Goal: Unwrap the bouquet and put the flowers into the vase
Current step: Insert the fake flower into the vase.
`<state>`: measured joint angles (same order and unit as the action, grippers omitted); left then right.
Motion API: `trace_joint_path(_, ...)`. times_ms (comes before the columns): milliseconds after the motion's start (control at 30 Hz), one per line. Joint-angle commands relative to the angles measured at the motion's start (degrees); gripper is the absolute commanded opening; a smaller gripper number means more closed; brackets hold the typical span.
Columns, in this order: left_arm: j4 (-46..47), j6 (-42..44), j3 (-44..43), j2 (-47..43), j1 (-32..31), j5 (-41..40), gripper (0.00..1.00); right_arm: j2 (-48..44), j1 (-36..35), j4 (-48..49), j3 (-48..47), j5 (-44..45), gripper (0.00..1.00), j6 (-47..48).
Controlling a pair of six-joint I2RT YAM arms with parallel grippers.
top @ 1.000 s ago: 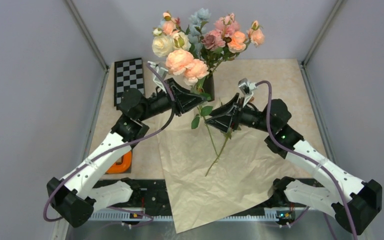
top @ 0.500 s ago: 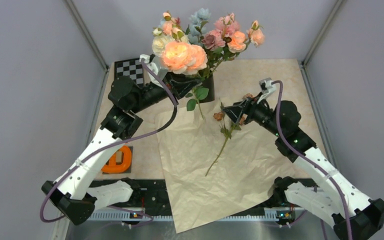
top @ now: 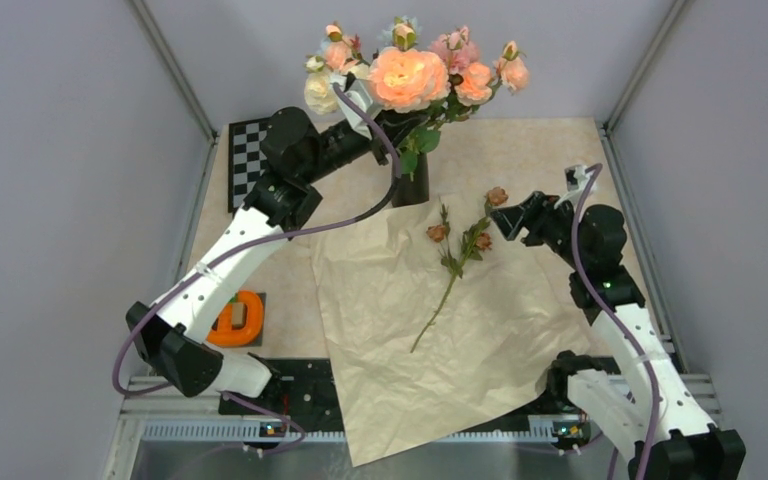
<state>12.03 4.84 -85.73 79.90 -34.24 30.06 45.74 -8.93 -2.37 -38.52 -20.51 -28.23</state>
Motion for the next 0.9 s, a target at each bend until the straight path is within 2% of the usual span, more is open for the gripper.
trace_joint_path(0, 5.21, 4.4, -3.43, 0.33, -0.27, -1.78, 0.0, -1.35, 1.9, 1.58, 0.11, -2.78, 0.69, 0.89)
trace_joint_path(333, 7.42, 6.84, -3.94, 1.21, -0.23, -2.25, 0.0, 0.28, 3.19, 4.1, -0.27, -4.94, 0.69, 0.69)
trace_joint_path(867, 10.98, 6.18, 1.3, 0.65, -0.27, -3.55, 0.0, 0.54, 3.84, 5.25, 0.47, -7.15, 0.68, -0.87)
